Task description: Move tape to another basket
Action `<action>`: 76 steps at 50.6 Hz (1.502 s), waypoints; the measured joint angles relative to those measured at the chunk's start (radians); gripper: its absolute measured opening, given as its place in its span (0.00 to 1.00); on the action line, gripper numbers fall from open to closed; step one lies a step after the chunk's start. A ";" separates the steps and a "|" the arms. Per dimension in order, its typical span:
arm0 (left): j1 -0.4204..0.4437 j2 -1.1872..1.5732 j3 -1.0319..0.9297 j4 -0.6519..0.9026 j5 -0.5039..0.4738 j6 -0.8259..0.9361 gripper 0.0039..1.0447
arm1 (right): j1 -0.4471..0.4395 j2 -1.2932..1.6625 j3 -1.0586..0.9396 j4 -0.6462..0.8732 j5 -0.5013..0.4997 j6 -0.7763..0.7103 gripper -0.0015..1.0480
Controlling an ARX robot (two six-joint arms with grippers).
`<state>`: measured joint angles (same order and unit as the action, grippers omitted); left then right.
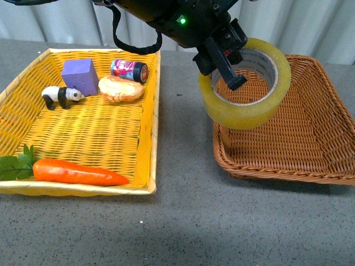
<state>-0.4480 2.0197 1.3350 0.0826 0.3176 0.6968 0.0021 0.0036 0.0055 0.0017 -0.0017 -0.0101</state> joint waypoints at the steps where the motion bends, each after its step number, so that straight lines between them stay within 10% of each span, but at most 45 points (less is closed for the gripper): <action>1: 0.000 0.000 0.000 0.000 0.000 0.001 0.16 | 0.000 0.000 0.000 0.000 0.000 0.000 0.91; 13: 0.001 0.000 0.000 0.000 -0.002 0.007 0.16 | 0.025 0.200 0.112 -0.241 0.058 -0.109 0.91; 39: 0.001 0.000 0.001 0.000 -0.002 0.007 0.16 | 0.127 1.050 0.429 0.165 -0.205 -0.142 0.91; 76: 0.001 0.000 0.001 0.000 -0.002 0.007 0.16 | 0.227 1.634 0.771 0.175 -0.148 0.074 0.91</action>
<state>-0.4469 2.0197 1.3357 0.0826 0.3161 0.7040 0.2287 1.6379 0.7765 0.1764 -0.1497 0.0643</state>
